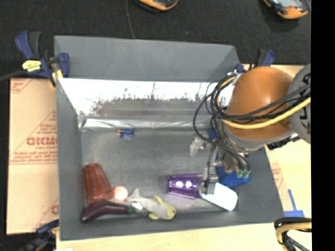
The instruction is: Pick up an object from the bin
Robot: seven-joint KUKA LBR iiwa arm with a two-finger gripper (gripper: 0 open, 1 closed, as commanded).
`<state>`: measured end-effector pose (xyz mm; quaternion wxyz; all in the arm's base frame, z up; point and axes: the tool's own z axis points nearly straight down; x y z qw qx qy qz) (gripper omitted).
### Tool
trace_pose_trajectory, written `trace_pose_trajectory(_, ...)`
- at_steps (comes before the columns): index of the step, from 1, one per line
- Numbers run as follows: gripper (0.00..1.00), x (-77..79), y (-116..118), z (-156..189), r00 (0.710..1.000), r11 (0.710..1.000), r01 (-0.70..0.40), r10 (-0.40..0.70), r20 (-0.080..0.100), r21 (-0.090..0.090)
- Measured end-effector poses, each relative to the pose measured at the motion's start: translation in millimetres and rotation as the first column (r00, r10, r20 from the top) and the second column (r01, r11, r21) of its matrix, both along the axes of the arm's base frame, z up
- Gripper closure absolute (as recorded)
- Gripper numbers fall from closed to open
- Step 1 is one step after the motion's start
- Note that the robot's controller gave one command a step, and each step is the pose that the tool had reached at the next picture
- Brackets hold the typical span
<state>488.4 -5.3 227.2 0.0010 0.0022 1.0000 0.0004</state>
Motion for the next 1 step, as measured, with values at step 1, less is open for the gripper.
trace_pose_trajectory(1, 0.0, -10.9, -10.0, -76.0, 1.0, 1.0, -0.002, 0.002, 0.003, -0.001)
